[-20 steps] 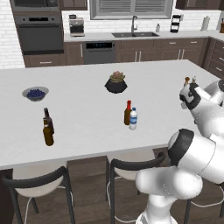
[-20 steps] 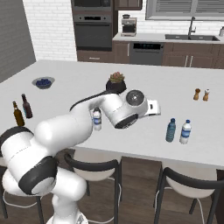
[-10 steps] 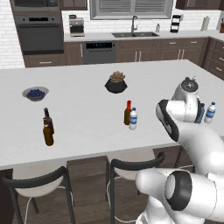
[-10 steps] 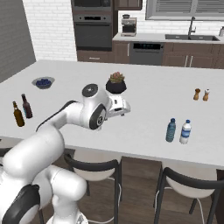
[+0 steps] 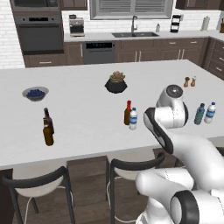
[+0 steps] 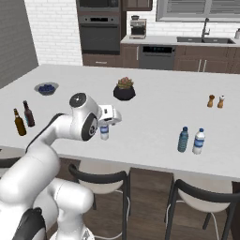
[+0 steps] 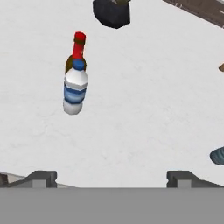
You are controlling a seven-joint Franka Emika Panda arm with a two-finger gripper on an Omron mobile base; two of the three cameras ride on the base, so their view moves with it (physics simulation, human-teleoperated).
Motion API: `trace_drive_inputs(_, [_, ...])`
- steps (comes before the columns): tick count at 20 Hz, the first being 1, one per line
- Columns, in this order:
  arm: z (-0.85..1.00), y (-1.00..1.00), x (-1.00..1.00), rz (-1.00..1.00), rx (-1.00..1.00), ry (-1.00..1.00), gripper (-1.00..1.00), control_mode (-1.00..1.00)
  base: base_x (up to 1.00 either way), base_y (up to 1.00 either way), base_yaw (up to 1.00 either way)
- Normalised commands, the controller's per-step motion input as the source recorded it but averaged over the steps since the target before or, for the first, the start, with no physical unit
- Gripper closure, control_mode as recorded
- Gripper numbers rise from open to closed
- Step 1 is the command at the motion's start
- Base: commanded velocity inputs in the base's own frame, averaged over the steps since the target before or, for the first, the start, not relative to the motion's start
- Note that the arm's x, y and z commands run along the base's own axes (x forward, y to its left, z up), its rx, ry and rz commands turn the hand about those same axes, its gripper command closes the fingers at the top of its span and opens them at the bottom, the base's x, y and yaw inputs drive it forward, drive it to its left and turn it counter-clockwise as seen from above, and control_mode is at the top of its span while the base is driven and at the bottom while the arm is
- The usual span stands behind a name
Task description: Move the plastic bottles in the middle to the plastics group, and the glass bottles in the middle to the glass group.
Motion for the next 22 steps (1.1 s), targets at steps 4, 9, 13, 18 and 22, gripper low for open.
trace_drive_inputs(4, [0.14,0.27,0.0,0.02,0.1,0.06,-1.0,-1.0,0.0,0.0,0.0])
trace_drive_inputs(9, [0.15,0.0,0.01,0.01,0.12,0.15,-1.0,-1.0,0.0,0.0,0.0])
trace_drive_inputs(13, [0.01,0.17,0.05,0.01,0.04,0.09,-1.0,-1.0,0.0,0.0,0.0])
trace_drive_inputs(18, [-0.2,0.52,0.33,0.0,0.0,0.01,-1.0,-1.0,0.0,0.0,0.0])
trace_drive_inputs(22, [-0.15,0.5,0.33,0.0,0.02,0.0,-1.0,-1.0,0.0,0.0,0.0])
